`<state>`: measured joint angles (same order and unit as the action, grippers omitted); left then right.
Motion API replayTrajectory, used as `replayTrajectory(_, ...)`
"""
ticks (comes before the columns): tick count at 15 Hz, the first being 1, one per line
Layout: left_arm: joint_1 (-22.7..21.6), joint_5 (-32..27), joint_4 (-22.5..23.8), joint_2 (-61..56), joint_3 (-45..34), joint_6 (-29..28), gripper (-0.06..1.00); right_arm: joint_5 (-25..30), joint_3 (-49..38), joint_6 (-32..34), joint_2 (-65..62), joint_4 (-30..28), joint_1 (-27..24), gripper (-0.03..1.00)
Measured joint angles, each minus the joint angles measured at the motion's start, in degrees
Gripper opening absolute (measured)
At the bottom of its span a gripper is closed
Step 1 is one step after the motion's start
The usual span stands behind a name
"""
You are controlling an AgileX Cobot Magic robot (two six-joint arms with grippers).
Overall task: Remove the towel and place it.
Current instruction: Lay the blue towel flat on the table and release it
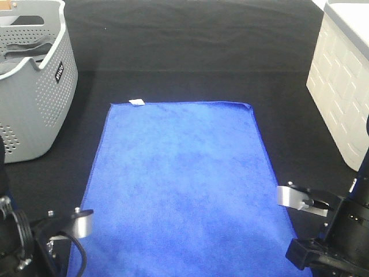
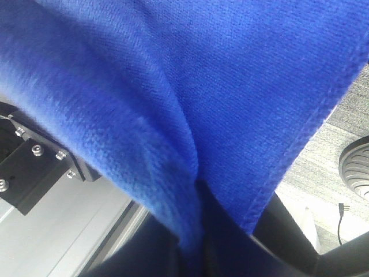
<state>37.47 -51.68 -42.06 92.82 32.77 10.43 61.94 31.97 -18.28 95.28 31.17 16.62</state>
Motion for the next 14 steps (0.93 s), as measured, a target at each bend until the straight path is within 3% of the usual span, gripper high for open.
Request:
replayTrajectory(2, 1.8, 0.9, -0.9, 0.0, 0.0, -1.0, 0.35, 0.0, 0.0, -0.5, 0.0, 0.0, 0.0, 0.28)
replayTrajectory(3, 2.4, 1.3, -1.4, 0.0, 0.0, -3.4, 0.51, 0.1, 0.0, -0.5, 0.0, 0.1, 0.0, 0.38)
replayTrajectory(5, 2.4, 1.1, -1.5, 0.0, 0.0, -5.3, 0.61, 0.6, 0.0, -0.7, 0.0, 0.8, 0.0, 0.6)
replayTrajectory(6, 2.4, 0.9, -1.5, 0.0, 0.0, -5.6, 0.62, 1.2, 0.0, -0.9, 0.0, 0.9, 0.0, 0.66)
replayTrajectory(11, 2.4, -2.2, -1.6, -2.8, 0.4, -6.4, 0.64, 2.8, 0.0, -1.6, -0.3, 1.3, 0.0, 0.7)
replayTrajectory(14, 2.6, -3.2, -0.6, -6.6, 6.9, -8.3, 0.64, 5.0, 5.1, -1.9, -6.5, 1.2, 0.0, 0.7)
